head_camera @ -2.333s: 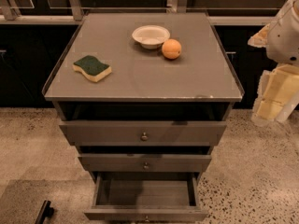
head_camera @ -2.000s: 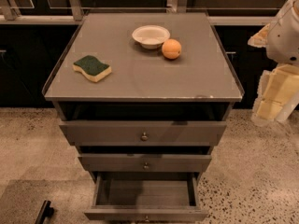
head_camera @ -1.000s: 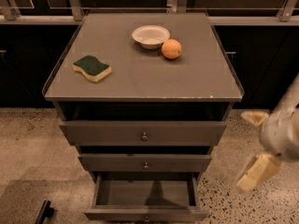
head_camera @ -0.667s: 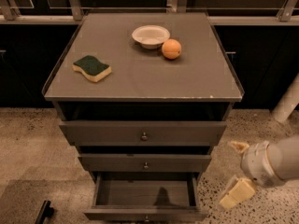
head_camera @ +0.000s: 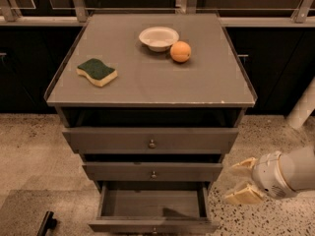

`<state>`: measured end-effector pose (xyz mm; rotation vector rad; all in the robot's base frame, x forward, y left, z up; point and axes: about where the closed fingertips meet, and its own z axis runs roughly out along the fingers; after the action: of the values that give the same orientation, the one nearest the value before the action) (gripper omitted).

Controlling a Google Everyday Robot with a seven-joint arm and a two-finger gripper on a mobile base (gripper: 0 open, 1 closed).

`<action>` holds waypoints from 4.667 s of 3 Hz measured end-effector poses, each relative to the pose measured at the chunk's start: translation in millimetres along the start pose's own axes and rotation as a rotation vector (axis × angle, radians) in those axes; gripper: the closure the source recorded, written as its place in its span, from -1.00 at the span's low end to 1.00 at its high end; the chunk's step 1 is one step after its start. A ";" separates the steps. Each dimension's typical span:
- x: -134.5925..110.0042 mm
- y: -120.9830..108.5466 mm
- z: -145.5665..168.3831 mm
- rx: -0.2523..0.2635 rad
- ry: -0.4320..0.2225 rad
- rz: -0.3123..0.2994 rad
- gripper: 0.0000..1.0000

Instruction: Close bottom drawer

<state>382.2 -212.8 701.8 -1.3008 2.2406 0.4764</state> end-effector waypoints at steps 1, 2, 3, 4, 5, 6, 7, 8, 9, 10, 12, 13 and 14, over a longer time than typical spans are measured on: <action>0.1 0.0 0.1 0.000 0.000 0.000 0.31; 7.3 -1.1 7.1 0.000 -0.001 0.029 0.78; 37.2 -4.9 50.6 -0.042 0.002 0.113 1.00; 66.7 -8.2 113.5 -0.096 -0.020 0.189 1.00; 82.0 -11.7 160.7 -0.131 -0.029 0.228 1.00; 106.6 -10.6 204.6 -0.187 -0.055 0.290 1.00; 106.7 -10.6 204.7 -0.187 -0.055 0.290 1.00; 133.3 -11.8 222.6 -0.224 -0.086 0.343 1.00; 174.2 -16.4 255.8 -0.273 -0.122 0.424 1.00; 207.8 -23.6 286.8 -0.301 -0.146 0.491 1.00; 249.5 -32.1 338.6 -0.362 -0.129 0.591 1.00; 250.9 -32.4 340.6 -0.362 -0.130 0.594 1.00; 267.0 -40.1 358.3 -0.373 -0.159 0.629 1.00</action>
Offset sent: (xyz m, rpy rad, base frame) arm -0.0002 -0.0063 -0.0243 0.0224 0.0340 -0.0572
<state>394.0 -229.5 253.6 -0.6409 2.4670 1.2225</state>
